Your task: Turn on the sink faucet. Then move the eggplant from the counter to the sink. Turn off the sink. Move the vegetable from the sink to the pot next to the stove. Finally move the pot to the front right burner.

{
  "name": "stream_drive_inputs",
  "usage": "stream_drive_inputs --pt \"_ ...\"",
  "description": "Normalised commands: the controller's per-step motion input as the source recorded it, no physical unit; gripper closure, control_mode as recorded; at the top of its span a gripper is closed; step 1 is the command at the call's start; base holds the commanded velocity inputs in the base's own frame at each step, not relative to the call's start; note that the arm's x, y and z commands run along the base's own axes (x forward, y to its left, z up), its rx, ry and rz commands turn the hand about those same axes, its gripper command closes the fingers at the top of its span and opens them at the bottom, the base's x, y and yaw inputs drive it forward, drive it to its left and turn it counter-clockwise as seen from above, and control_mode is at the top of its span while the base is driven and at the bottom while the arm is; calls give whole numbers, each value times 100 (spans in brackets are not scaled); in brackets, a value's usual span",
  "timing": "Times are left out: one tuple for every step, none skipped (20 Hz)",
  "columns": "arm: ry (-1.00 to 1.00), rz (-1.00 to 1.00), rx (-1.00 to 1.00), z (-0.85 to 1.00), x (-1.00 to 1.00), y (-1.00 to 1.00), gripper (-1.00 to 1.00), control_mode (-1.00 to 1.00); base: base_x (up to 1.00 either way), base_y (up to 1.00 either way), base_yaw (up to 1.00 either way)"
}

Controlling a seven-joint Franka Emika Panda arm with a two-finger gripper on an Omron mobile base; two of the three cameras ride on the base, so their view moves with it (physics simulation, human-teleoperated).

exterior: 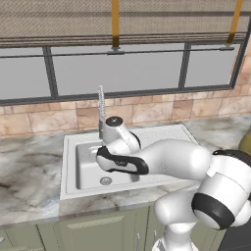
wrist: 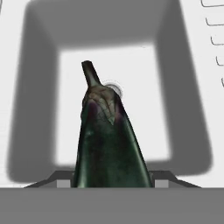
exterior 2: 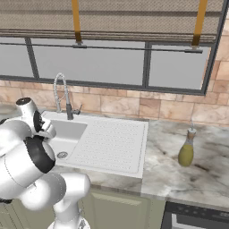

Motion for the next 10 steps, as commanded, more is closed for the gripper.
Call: stream_drive_inputs --pt "3 0 0 44 -10 -4 100 -100 0 0 0" --pt "5 0 0 11 0 -2 100 -100 0 0 0" --pt "1 0 0 0 0 0 100 -100 0 0 0" --pt "0 0 0 0 0 0 100 -100 0 0 0" --pt "1 0 0 0 0 3 100 -100 0 0 0" --pt "0 0 0 0 0 0 100 -100 0 0 0" --pt "0 0 0 0 0 0 100 -100 0 0 0" --pt "0 0 0 0 0 0 100 -100 0 0 0" --pt "-2 0 0 0 0 0 100 -100 0 0 0" --pt "-1 0 0 0 -3 0 100 -100 0 0 0"
